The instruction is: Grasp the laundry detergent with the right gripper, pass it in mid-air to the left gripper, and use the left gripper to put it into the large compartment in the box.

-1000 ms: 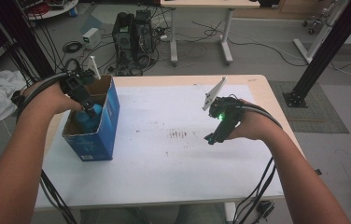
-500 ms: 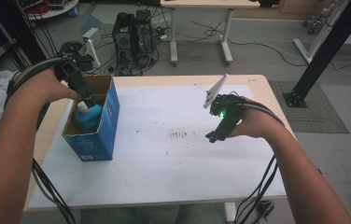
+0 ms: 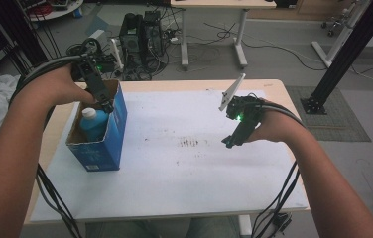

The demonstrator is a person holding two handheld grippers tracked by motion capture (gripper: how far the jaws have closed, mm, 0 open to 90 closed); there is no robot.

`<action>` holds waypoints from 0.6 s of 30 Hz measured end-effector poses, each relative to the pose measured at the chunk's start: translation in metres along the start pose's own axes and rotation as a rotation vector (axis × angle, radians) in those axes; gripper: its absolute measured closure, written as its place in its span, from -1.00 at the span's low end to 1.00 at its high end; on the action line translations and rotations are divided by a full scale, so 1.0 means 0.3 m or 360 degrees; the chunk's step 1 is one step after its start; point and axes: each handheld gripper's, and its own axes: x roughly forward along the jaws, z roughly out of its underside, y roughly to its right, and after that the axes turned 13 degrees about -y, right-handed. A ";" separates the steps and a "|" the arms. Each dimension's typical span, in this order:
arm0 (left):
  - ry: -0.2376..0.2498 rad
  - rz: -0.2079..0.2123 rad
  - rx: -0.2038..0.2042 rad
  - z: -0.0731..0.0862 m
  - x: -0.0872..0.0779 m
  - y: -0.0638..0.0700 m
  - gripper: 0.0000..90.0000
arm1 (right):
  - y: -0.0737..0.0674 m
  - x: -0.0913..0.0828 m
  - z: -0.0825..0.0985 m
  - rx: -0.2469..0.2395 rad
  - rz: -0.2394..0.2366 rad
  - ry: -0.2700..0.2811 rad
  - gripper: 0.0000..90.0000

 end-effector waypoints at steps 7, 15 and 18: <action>-0.0050 0.0033 0.0307 -0.065 -0.002 0.077 -0.86 | 0.007 -0.028 -0.014 -0.0008 0.0024 -0.0091 -0.72; -0.0136 -0.0038 0.0548 -0.134 0.021 0.139 -0.86 | 0.010 -0.040 -0.043 -0.0047 0.0017 -0.0145 -0.72; -0.0155 -0.0053 0.0610 -0.159 0.037 0.153 -0.86 | 0.013 -0.036 -0.047 -0.0062 -0.0006 -0.0171 -0.72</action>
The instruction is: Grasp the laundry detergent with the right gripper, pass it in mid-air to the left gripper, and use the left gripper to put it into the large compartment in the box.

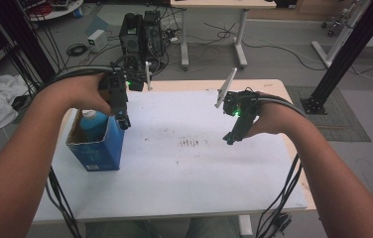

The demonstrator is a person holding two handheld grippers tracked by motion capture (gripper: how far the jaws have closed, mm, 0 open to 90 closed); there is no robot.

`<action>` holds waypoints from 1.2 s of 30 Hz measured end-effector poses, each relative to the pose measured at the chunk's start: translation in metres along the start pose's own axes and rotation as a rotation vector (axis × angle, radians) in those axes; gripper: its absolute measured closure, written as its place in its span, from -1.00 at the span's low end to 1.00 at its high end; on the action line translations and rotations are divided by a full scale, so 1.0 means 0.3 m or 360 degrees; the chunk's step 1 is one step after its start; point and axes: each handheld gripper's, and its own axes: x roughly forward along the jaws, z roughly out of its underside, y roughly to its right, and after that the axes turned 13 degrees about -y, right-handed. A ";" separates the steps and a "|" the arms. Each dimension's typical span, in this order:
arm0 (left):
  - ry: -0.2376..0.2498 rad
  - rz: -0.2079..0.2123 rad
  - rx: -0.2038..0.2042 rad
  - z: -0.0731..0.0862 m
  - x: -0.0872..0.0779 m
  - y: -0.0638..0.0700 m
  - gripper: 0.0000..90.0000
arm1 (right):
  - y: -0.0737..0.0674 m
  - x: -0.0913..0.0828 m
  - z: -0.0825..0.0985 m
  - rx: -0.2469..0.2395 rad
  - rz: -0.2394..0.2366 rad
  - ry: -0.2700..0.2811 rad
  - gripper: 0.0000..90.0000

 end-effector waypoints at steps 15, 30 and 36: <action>-0.0016 -0.0029 0.0089 -0.105 0.071 -0.004 -0.86 | 0.011 0.049 -0.008 -0.0005 -0.0063 -0.0121 -0.72; 0.0020 -0.0038 0.0090 -0.101 0.075 -0.008 -0.86 | 0.011 0.055 -0.025 -0.0009 -0.0070 -0.0130 -0.72; 0.0009 -0.0031 0.0098 -0.110 0.075 -0.011 -0.86 | 0.014 0.060 -0.020 0.0012 -0.0069 -0.0114 -0.72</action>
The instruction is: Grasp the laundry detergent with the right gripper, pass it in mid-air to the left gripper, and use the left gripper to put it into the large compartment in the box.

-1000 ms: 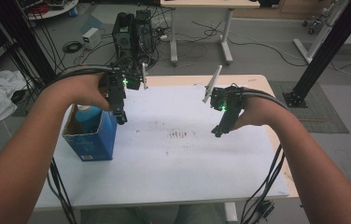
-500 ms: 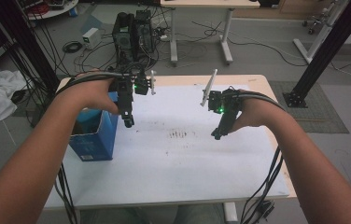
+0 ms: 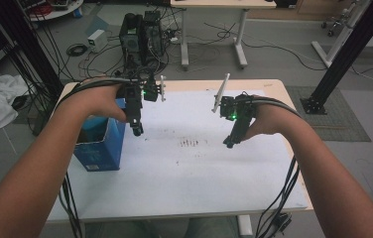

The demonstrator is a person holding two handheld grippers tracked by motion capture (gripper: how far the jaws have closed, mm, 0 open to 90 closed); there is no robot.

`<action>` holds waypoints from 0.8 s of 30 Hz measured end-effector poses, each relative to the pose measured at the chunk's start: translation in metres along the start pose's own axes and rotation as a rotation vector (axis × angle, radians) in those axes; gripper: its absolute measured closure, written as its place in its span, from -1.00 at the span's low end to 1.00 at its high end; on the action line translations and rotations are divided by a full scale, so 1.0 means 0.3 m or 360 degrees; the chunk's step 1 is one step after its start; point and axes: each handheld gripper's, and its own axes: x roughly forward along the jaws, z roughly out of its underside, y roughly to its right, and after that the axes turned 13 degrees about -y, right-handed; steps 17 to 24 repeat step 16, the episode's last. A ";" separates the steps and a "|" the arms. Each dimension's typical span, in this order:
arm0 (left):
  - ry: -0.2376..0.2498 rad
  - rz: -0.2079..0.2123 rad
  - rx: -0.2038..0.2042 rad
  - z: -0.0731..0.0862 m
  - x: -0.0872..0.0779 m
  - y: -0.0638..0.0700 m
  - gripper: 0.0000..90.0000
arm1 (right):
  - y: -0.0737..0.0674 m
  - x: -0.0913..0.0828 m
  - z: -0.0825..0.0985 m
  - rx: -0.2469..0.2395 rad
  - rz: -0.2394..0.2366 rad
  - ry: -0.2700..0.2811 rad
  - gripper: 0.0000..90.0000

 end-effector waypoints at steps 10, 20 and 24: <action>0.0005 -0.0021 0.0015 -0.011 0.002 -0.002 -0.86 | 0.006 0.004 0.014 0.0011 -0.0004 0.0019 -0.72; -0.0005 0.0000 0.0000 -0.014 0.001 0.000 -0.86 | 0.005 0.002 0.012 0.0001 -0.0010 0.0025 -0.72; -0.0005 0.0000 0.0000 -0.014 0.001 0.000 -0.86 | 0.005 0.002 0.012 0.0001 -0.0010 0.0025 -0.72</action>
